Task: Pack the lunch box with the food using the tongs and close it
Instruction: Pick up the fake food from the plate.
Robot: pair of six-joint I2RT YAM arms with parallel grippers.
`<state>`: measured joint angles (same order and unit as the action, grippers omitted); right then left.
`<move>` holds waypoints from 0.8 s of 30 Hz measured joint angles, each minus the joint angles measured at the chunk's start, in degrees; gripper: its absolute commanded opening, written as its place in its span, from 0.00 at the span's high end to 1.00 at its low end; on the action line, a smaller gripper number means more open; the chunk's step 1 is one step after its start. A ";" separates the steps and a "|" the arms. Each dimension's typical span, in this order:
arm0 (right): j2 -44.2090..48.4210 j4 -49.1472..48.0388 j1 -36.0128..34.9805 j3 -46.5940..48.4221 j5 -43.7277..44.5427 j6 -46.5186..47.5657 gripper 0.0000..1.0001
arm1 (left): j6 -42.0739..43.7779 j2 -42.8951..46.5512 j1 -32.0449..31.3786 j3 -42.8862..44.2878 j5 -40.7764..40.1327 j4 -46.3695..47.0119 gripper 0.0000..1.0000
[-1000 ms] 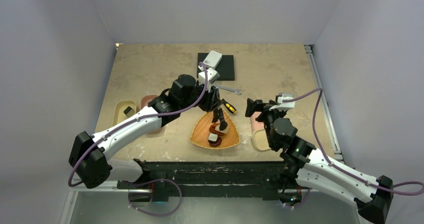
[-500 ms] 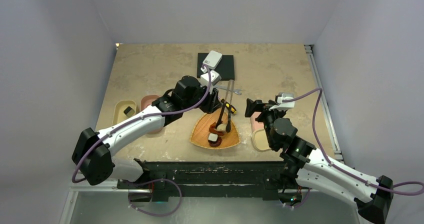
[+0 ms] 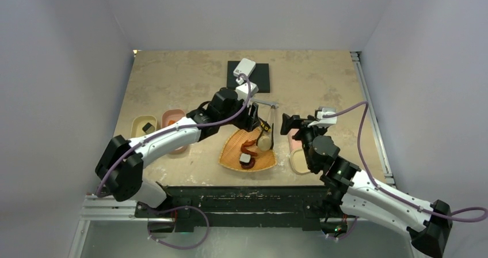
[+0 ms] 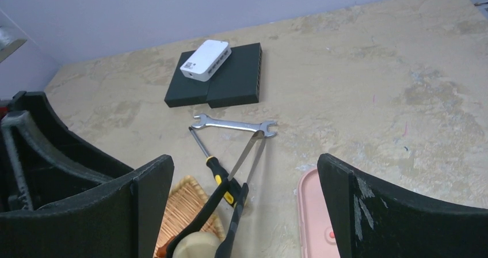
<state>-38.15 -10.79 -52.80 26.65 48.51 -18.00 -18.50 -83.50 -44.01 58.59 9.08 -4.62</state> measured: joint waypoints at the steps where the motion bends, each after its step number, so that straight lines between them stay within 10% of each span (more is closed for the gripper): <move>1: -0.33 -0.33 0.13 -0.09 -0.04 0.00 0.01 | -0.33 -0.85 0.00 0.59 -0.48 -0.31 0.44; 24: -5.84 0.07 24.50 -1.84 -18.67 -5.95 0.01 | 0.50 -39.58 -6.73 39.98 -13.86 -18.16 0.24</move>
<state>-43.99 -10.72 -28.29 24.82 29.85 -23.94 -18.00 -123.09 -50.74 98.56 -4.78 -22.79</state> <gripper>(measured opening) 0.987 0.757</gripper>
